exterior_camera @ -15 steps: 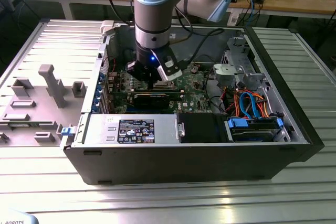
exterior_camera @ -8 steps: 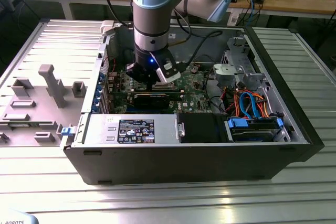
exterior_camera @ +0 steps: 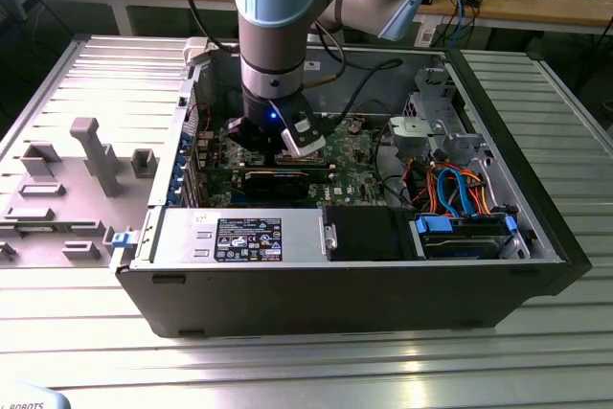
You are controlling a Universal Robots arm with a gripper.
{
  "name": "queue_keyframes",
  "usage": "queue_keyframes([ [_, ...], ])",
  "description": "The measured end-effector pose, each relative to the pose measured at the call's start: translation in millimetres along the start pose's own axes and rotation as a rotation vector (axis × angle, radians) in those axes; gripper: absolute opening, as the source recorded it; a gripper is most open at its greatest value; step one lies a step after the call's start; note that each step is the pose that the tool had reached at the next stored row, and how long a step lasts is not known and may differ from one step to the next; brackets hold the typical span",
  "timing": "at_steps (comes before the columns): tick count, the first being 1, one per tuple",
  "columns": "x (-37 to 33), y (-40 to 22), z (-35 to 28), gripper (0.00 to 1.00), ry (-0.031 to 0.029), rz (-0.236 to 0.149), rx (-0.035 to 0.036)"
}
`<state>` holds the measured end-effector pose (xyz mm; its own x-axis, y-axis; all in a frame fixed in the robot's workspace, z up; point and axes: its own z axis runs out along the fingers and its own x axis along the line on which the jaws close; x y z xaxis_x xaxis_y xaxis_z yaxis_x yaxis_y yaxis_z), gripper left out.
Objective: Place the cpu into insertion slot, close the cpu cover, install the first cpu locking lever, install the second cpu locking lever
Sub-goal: 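Install the second cpu locking lever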
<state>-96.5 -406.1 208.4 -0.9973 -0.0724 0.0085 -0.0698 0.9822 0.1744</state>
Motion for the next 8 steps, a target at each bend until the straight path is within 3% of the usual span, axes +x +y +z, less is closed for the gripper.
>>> queue_keyframes([
  [3,0.3,-0.3,2.0,0.11,-0.0006,0.0,-0.008],
  [8,0.4,-0.6,2.0,0.11,-0.0006,0.0,-0.0113],
])
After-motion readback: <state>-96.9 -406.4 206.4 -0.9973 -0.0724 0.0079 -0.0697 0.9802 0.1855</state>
